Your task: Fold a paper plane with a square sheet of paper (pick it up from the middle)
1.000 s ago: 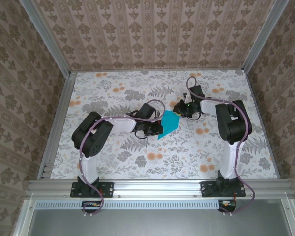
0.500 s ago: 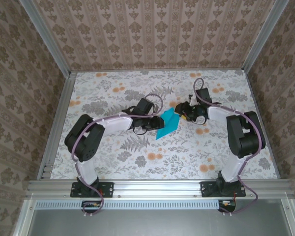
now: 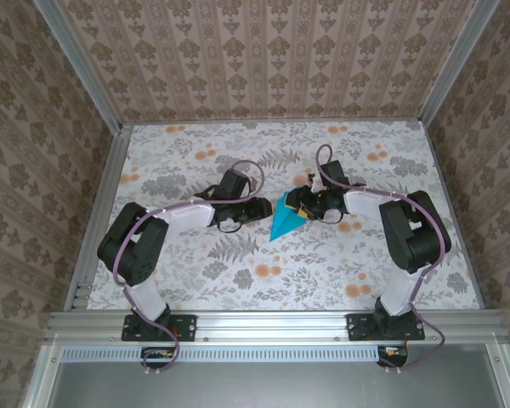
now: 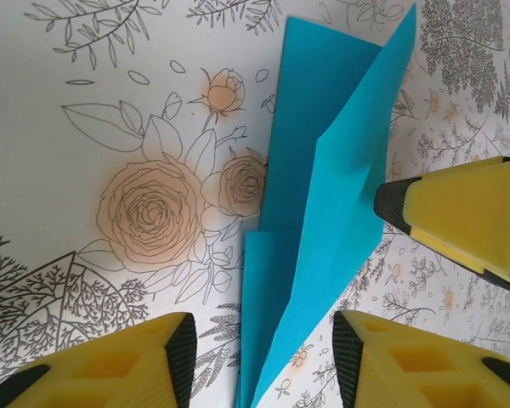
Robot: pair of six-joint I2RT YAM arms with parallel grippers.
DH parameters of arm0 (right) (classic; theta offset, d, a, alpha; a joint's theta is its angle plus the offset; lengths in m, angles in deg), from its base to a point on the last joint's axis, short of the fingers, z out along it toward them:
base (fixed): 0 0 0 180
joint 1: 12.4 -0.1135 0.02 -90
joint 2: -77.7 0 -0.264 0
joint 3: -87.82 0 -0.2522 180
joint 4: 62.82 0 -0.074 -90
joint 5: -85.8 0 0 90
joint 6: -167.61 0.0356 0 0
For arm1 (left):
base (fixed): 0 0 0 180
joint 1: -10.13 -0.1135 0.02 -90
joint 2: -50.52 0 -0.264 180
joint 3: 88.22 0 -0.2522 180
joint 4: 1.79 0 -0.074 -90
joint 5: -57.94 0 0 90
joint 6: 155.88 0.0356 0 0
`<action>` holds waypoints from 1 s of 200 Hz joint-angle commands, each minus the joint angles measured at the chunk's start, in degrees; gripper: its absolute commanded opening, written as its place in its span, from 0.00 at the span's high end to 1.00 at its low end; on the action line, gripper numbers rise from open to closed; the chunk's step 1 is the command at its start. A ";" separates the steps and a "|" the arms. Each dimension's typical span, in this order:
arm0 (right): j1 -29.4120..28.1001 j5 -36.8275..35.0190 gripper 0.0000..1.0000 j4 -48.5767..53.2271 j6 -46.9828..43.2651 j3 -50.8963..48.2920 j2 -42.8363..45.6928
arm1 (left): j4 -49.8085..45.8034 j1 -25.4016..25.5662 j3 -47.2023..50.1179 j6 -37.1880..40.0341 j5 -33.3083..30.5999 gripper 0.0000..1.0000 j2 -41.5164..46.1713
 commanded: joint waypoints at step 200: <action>-0.41 18.82 0.90 -44.36 25.66 -1.55 6.31 | 16.96 -15.44 13.99 -6.46 22.12 0.00 22.69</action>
